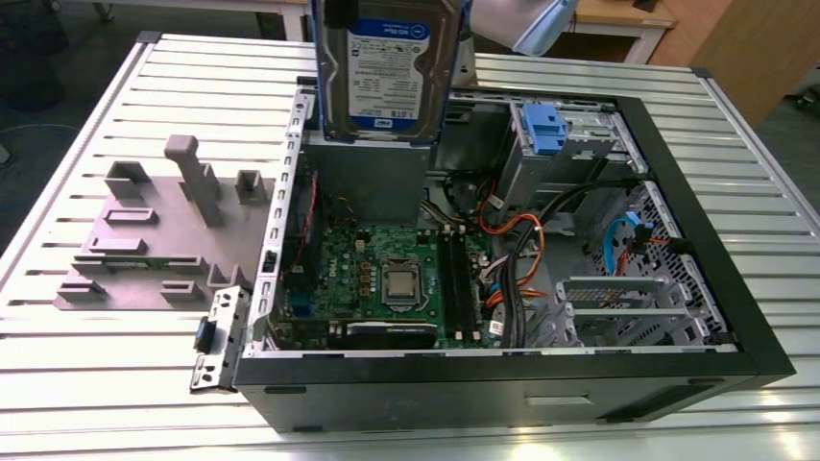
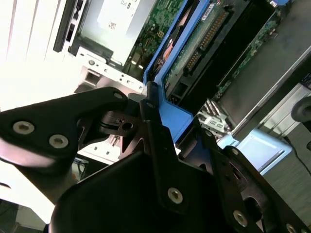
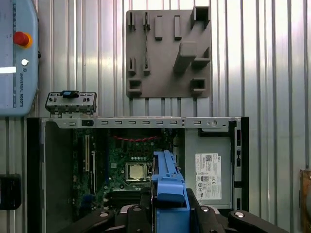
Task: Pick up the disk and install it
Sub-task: 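Pick up the disk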
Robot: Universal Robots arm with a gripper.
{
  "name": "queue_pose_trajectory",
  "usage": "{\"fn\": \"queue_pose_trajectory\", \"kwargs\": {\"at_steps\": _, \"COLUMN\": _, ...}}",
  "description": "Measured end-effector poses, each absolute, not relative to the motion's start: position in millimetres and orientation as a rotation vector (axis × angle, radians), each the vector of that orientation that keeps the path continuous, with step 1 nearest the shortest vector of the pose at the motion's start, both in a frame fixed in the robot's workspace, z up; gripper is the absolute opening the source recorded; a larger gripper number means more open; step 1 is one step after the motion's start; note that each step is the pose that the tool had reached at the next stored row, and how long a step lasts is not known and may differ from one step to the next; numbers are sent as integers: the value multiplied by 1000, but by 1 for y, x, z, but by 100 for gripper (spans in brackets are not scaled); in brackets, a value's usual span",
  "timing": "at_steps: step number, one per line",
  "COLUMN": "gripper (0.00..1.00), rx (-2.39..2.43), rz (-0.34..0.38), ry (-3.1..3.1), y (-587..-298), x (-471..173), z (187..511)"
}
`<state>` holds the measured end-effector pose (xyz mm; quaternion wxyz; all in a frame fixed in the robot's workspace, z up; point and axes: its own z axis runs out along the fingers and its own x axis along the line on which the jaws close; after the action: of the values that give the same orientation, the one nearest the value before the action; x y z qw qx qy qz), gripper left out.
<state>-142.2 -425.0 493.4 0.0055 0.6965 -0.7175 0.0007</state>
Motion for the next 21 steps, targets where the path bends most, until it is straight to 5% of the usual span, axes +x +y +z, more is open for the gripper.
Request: {"fn": "queue_pose_trajectory", "kwargs": {"at_steps": 21, "gripper": 36, "rx": 2209, "rz": -14, "ry": -2233, "y": -434, "x": -109, "z": 489}}
